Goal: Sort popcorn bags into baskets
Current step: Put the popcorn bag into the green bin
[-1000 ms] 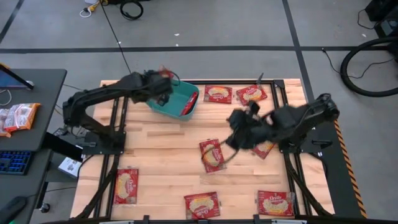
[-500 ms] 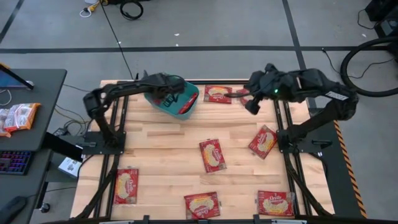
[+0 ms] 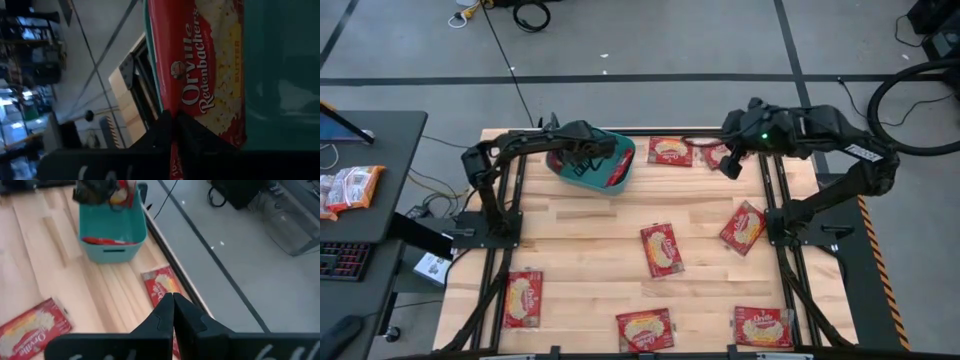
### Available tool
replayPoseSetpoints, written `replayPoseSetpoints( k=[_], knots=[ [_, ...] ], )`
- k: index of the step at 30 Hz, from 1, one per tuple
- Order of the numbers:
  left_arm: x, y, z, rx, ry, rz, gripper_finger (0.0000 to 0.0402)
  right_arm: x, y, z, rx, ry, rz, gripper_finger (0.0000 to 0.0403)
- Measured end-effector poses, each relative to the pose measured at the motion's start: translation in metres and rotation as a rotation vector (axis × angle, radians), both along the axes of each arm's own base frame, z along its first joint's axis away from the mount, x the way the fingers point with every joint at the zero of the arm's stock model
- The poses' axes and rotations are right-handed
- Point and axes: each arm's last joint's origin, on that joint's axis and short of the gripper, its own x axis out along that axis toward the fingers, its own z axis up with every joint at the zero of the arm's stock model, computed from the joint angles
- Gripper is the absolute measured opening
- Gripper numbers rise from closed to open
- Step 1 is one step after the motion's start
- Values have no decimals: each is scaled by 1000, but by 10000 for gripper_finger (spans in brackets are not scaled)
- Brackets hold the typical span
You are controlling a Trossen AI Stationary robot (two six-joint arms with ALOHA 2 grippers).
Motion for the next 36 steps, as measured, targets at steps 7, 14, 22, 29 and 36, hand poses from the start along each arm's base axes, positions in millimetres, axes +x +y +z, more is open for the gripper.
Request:
replayPoseSetpoints(
  k=[7,14,22,29,36],
  knots=[
    [-2,-5,-8,-68,-116,164,22,14,0,-34,87,59,6,7],
    [-16,-7,-27,-65,-80,247,24,35,2,-60,190,8,109,7],
    [-20,-10,-33,-74,-49,245,34,41,3,-61,237,-63,122,7],
    [-21,-10,-32,-104,-28,224,64,44,1,-58,246,-105,133,7],
    [-23,-12,-24,-127,-42,193,91,44,-9,-57,277,-133,126,7]
  ],
)
